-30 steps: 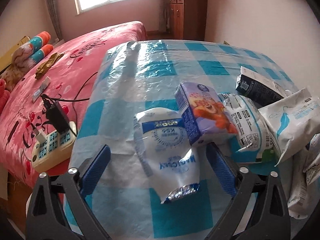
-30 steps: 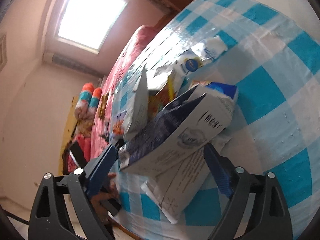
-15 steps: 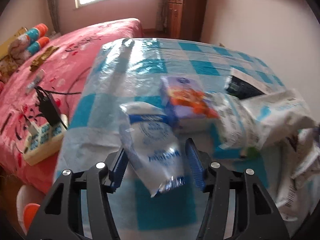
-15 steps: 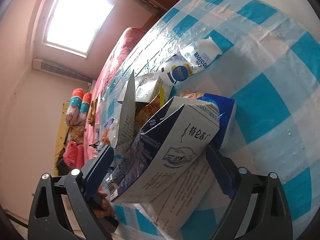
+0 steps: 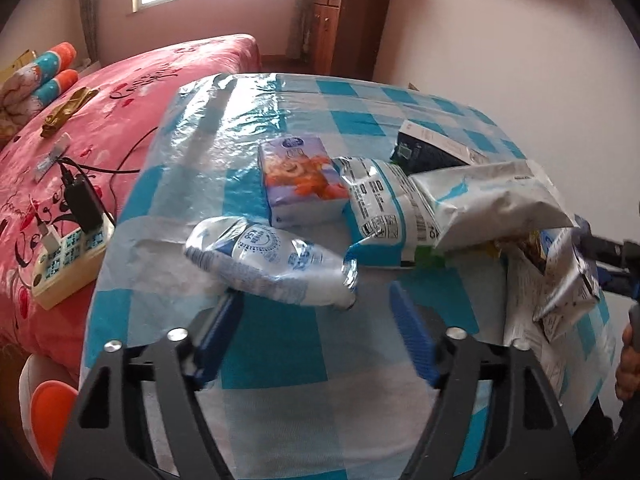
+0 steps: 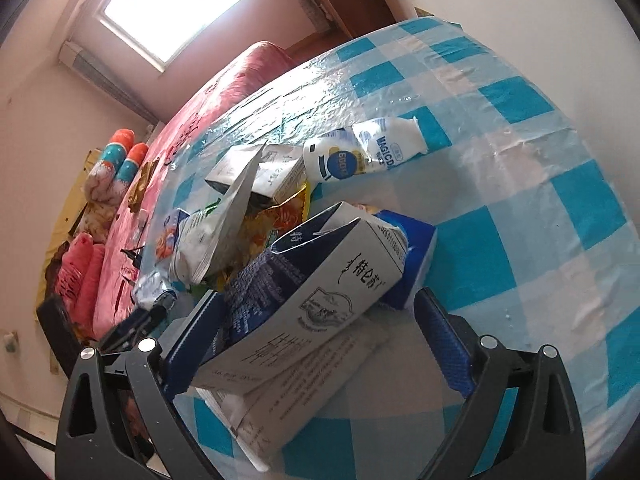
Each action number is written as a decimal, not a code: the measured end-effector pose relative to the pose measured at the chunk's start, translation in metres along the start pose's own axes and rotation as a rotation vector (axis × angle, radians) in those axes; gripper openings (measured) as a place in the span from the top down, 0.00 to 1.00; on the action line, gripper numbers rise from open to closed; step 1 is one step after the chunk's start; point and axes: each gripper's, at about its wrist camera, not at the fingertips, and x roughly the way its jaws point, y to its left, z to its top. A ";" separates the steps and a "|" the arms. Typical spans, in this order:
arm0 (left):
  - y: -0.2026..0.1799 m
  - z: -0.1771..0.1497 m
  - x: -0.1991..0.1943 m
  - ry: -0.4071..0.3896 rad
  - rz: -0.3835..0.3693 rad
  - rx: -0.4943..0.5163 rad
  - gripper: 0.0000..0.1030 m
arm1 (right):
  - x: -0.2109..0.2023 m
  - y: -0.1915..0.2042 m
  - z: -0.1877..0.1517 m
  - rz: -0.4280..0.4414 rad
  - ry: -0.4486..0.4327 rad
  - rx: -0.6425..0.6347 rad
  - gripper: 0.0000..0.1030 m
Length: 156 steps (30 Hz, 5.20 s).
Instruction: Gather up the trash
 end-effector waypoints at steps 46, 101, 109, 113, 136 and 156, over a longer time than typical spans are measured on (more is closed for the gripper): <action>0.041 0.004 0.011 -0.048 0.148 -0.260 0.68 | 0.018 -0.016 -0.002 0.194 0.045 0.144 0.08; 0.017 -0.060 -0.086 -0.176 -0.057 -0.185 0.68 | -0.029 0.069 -0.026 0.388 -0.033 -0.184 0.45; 0.054 -0.081 -0.116 -0.216 0.005 -0.250 0.68 | -0.003 0.131 -0.036 0.465 0.076 -0.273 0.45; 0.087 -0.103 -0.132 -0.215 0.095 -0.305 0.68 | 0.021 0.177 -0.048 0.539 0.173 -0.335 0.45; 0.240 -0.231 -0.105 -0.033 0.333 -0.672 0.63 | 0.166 0.373 -0.176 0.561 0.505 -0.718 0.33; 0.203 -0.209 -0.148 -0.236 0.390 -0.550 0.16 | 0.102 0.281 -0.158 0.499 0.184 -0.719 0.14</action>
